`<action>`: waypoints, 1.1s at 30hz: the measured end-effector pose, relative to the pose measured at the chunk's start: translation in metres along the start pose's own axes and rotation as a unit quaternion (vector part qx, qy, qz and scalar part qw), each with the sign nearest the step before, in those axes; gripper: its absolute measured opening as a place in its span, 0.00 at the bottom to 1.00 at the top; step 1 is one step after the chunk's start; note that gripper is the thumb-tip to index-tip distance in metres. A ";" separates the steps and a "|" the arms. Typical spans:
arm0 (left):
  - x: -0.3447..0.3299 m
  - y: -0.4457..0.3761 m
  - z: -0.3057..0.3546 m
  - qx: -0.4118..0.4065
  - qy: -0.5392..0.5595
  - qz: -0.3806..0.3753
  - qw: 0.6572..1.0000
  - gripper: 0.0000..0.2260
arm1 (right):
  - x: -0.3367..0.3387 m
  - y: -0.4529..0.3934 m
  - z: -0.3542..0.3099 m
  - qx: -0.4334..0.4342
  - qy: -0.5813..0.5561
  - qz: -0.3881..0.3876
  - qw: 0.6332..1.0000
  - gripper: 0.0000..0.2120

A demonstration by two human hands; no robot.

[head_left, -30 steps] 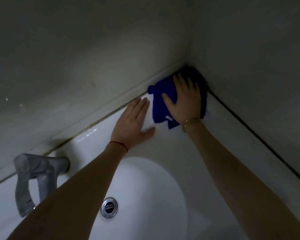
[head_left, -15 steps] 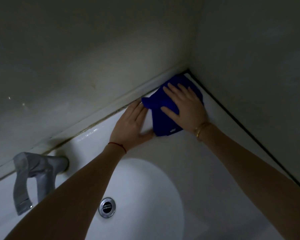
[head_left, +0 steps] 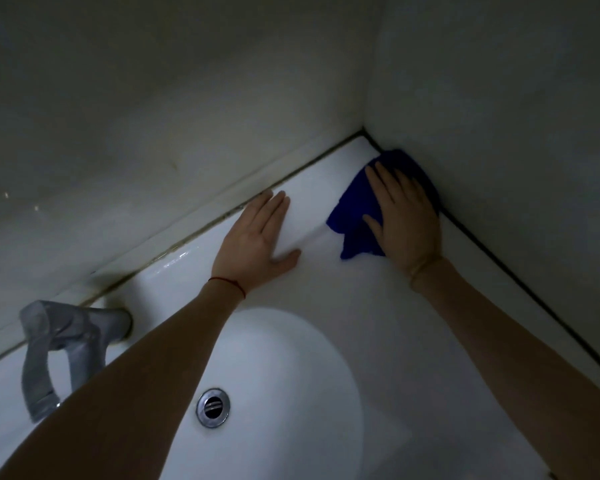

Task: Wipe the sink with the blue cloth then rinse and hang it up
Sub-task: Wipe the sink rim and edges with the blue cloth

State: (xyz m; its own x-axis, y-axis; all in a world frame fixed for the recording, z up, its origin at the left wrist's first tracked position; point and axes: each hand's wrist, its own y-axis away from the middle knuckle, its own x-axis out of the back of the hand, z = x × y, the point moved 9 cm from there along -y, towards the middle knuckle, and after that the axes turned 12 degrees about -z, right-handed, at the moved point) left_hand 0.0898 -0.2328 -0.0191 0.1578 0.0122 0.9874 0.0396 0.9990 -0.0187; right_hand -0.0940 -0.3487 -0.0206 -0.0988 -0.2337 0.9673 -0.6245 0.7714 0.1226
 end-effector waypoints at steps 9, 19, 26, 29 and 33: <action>0.004 0.001 0.000 -0.012 0.005 0.026 1.000 0.35 | 0.002 0.056 0.017 -0.015 -0.005 -0.010 1.000 0.33; 0.002 0.002 0.001 -0.018 -0.009 0.024 1.000 0.36 | 0.002 0.024 0.005 0.007 0.001 -0.034 0.999 0.33; 0.005 0.003 0.000 -0.022 0.005 0.035 0.999 0.35 | 0.003 0.137 0.041 -0.023 -0.013 -0.024 0.999 0.34; 0.004 0.003 0.001 -0.025 0.004 0.037 0.999 0.35 | -0.002 0.197 0.061 -0.057 0.001 -0.034 0.998 0.35; 0.001 0.002 -0.001 -0.021 0.005 0.026 0.999 0.36 | -0.004 0.194 0.063 -0.059 0.005 -0.048 0.997 0.36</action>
State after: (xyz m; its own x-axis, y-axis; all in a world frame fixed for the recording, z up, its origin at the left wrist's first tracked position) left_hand 0.0909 -0.2309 -0.0183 0.1706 0.0628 0.9833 0.0727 0.9944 -0.0761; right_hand -0.2634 -0.2357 -0.0143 -0.0344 -0.3041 0.9520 -0.5353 0.8100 0.2394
